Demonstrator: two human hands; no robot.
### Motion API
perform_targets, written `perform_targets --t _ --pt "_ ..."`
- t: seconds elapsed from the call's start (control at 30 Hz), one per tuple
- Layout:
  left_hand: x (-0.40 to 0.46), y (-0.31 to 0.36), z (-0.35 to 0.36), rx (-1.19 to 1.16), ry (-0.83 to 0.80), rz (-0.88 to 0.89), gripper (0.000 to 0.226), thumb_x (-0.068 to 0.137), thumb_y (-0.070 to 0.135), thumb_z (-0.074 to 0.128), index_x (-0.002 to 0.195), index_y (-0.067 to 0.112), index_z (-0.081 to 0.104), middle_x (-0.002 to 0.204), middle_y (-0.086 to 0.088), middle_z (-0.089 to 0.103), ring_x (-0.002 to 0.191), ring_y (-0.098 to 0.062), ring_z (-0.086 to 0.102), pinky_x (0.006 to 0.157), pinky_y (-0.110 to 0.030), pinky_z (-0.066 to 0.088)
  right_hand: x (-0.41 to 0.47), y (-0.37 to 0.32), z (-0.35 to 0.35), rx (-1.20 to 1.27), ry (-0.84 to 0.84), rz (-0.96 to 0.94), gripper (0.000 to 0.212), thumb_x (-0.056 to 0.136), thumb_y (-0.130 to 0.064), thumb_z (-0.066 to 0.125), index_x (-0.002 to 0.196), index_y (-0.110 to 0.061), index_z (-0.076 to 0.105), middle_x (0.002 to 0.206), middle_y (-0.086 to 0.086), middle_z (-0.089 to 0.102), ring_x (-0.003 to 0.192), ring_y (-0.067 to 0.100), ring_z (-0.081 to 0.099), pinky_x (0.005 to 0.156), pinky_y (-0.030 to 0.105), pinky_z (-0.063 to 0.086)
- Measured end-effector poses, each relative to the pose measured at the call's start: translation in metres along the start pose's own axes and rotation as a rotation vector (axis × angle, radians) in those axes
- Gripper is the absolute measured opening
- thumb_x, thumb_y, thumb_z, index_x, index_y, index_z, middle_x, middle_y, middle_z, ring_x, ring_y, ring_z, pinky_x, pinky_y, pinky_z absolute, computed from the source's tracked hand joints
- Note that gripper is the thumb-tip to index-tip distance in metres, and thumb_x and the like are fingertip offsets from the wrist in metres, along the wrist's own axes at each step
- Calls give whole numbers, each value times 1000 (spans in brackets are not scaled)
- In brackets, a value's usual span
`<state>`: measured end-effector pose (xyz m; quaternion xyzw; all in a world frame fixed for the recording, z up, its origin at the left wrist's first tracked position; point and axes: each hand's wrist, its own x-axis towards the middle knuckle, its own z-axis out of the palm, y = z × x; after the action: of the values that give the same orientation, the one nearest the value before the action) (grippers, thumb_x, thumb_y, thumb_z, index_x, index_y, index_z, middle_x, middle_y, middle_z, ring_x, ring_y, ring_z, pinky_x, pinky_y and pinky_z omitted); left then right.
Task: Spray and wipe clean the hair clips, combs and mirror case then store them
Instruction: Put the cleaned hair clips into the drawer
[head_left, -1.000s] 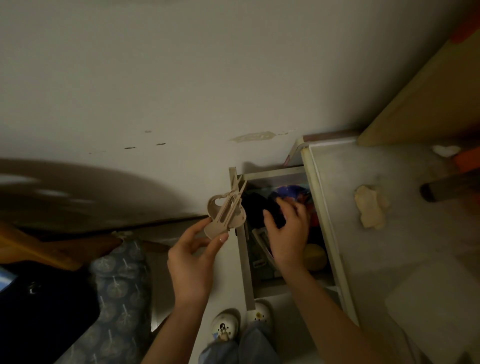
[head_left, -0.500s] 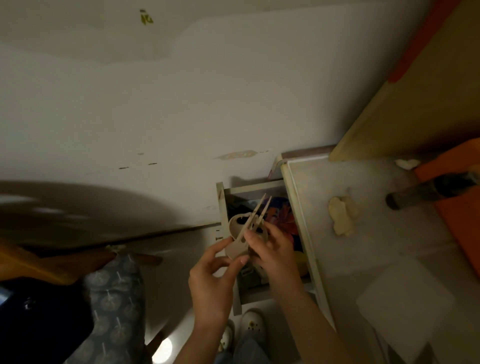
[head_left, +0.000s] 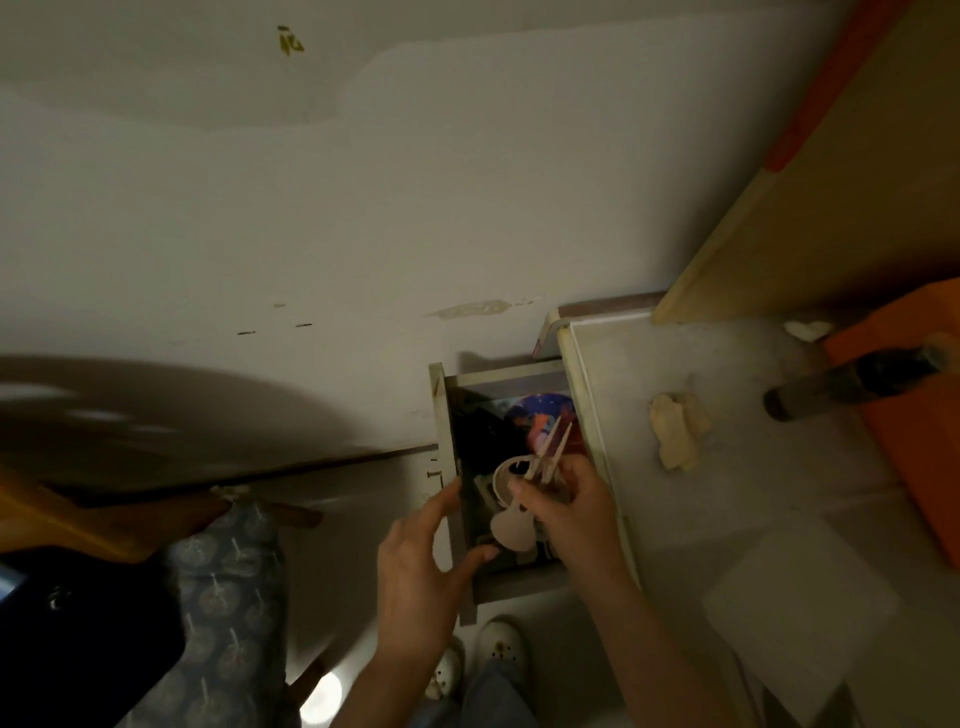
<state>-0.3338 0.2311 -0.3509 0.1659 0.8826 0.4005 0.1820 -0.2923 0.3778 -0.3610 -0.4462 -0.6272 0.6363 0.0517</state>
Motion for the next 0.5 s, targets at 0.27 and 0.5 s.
perform_targets --t 0.27,0.5 --pt "5 -34 6 457 -203 33 86 88 58 49 136 43 -22 150 15 -26 145 -11 -13 117 -33 -6 10 28 6 -290 -90 36 22 77 -15 77 89 -24 60 86 -15 61 83 1 56 70 14 41" --pt "3 -49 14 591 -228 31 84 89 65 37 133 45 -31 148 8 -37 140 -14 -22 116 -37 -9 13 51 23 -313 -44 81 43 76 -10 76 106 -22 48 100 -7 56 95 11 57 72 17 44"
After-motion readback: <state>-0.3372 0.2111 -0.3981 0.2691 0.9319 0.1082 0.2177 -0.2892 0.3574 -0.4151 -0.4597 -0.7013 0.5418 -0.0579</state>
